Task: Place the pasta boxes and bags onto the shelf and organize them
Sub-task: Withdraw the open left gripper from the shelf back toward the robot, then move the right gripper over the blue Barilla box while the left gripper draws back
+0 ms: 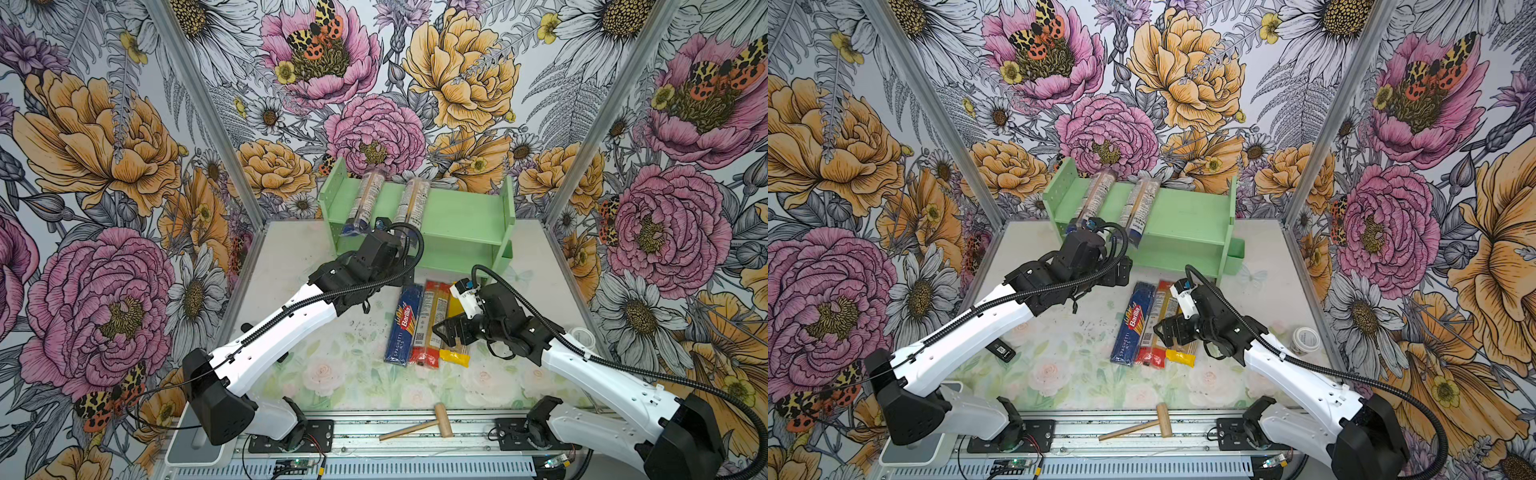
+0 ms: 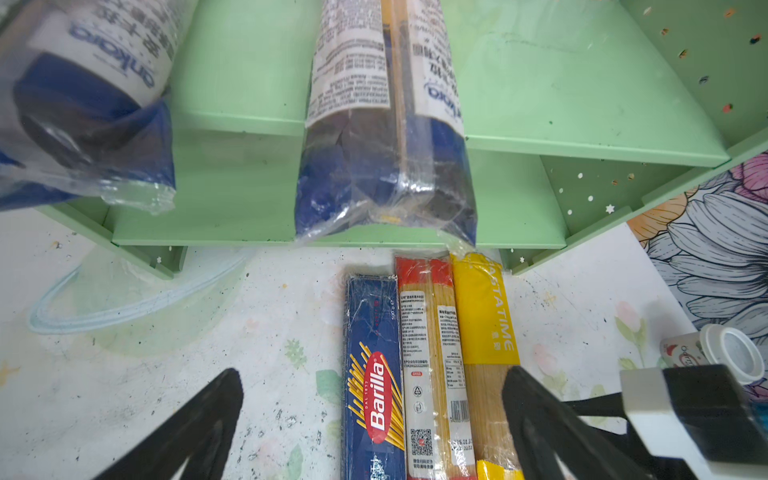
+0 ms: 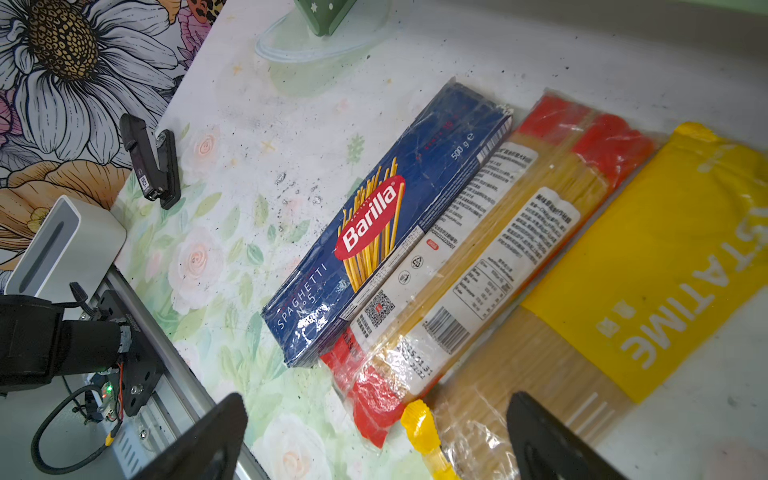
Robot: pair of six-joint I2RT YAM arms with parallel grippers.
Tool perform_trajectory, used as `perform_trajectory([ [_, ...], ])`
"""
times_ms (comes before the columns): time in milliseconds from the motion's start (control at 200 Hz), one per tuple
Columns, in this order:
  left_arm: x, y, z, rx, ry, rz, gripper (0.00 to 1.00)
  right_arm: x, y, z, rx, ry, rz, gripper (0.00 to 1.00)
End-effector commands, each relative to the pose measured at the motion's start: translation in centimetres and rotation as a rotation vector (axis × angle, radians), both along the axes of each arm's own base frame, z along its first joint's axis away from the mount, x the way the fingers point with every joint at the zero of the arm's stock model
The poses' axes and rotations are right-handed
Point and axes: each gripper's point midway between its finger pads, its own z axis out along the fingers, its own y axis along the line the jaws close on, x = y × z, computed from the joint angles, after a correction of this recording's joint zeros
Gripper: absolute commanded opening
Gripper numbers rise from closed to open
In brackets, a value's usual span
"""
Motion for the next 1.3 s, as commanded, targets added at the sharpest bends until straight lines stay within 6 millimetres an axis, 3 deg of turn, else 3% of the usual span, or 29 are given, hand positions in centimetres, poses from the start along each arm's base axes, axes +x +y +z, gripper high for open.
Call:
perform_trajectory([
  [0,-0.9,-0.8,0.9,-0.082,-0.016,-0.012,0.99,0.1,-0.1,0.5,0.004,-0.018,-0.016,0.99],
  [631,-3.6,0.0,-4.7,-0.083,0.076,-0.003,0.99,0.4,-0.9,0.6,-0.007,-0.021,-0.115,1.0],
  [966,-5.6,1.6,-6.4,-0.107,0.096,-0.039,0.99,-0.1,-0.2,0.2,-0.022,-0.013,-0.146,0.99],
  [1296,-7.4,3.2,-9.9,-0.126,0.178,-0.046,0.99,-0.8,1.1,-0.2,-0.037,0.0,-0.11,1.0],
])
